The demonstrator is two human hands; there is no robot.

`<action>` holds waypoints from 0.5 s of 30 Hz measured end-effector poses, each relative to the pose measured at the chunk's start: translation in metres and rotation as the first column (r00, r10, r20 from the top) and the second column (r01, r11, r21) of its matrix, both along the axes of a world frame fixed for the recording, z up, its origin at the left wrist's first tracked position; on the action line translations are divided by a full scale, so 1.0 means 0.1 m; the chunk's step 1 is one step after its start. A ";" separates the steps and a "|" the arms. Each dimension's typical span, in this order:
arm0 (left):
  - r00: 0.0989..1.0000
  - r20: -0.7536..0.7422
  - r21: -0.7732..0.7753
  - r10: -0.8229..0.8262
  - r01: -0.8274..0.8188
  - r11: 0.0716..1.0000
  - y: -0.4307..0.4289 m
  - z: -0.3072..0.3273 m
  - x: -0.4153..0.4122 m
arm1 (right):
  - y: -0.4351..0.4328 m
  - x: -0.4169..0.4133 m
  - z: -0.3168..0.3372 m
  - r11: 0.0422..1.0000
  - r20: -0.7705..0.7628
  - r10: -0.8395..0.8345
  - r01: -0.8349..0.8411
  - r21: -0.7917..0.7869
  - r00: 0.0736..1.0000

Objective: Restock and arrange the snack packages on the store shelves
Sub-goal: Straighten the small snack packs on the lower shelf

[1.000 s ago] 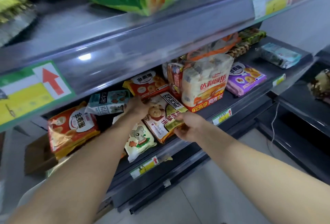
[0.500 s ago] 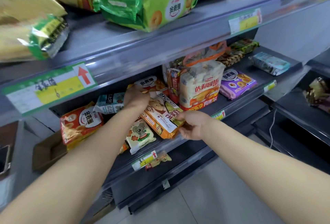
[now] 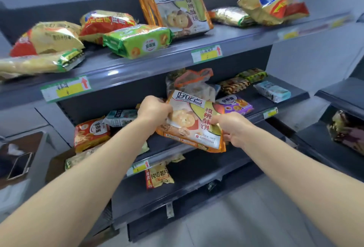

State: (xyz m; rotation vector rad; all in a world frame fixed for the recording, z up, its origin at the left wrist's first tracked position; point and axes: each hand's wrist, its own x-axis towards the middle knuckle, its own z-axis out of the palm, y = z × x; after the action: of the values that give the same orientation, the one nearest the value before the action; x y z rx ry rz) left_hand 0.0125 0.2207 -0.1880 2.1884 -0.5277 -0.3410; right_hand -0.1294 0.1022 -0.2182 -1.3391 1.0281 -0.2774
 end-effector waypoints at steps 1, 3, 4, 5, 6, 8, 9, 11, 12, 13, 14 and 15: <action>1.000 0.012 -0.014 -0.004 0.004 1.000 -0.04 0.08 -0.13 | -0.06 -0.11 0.07 1.000 0.013 0.001 -0.001 -0.027 1.000; 0.999 0.042 -0.057 -0.015 0.017 0.998 -0.12 0.21 -0.38 | -0.17 -0.31 0.20 0.998 0.045 0.002 0.001 -0.070 0.999; 0.998 0.059 -0.078 -0.016 0.021 0.997 -0.16 0.28 -0.49 | -0.22 -0.40 0.26 0.996 0.068 -0.003 0.009 -0.094 0.998; 0.997 0.079 -0.101 -0.014 0.022 0.995 -0.20 0.35 -0.60 | -0.26 -0.48 0.32 0.993 0.098 -0.013 0.025 -0.119 0.995; 0.994 0.107 -0.122 -0.011 0.024 0.992 -0.23 0.43 -0.69 | -0.30 -0.55 0.38 0.988 0.135 -0.025 0.045 -0.148 0.991; 0.984 0.179 -0.164 -0.006 0.036 0.986 -0.30 0.58 -0.85 | -0.36 -0.67 0.52 0.972 0.226 -0.060 0.108 -0.209 0.972; 0.978 0.208 -0.191 -0.005 0.045 0.981 -0.33 0.66 -0.92 | -0.39 -0.72 0.59 0.961 0.263 -0.068 0.135 -0.243 0.962; 0.972 0.234 -0.256 0.001 0.060 0.965 -0.39 0.79 -0.98 | -0.45 -0.76 0.73 0.934 0.313 -0.074 0.176 -0.311 0.947; 0.970 0.242 -0.289 0.009 0.063 0.955 -0.43 0.86 -1.00 | -0.49 -0.76 0.82 0.919 0.335 -0.073 0.194 -0.343 0.939; 0.968 0.250 -0.319 0.016 0.066 0.945 -0.46 0.92 -1.00 | -0.54 -0.75 0.91 0.905 0.357 -0.068 0.208 -0.371 0.932; 0.967 0.255 -0.347 0.023 0.069 0.935 -0.49 0.98 -0.99 | -0.58 -0.73 0.99 0.892 0.376 -0.060 0.218 -0.396 0.925; 0.965 0.261 -0.373 0.030 0.072 0.925 -0.54 1.04 -0.98 | -0.64 -0.70 1.09 0.878 0.394 -0.047 0.226 -0.422 0.918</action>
State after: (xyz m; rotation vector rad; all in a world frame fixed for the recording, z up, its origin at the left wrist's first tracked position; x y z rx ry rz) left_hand -0.0852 0.1670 -0.0837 1.8561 -0.7008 0.0456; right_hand -0.1994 0.0382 -0.1093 -1.5572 0.7542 -0.9019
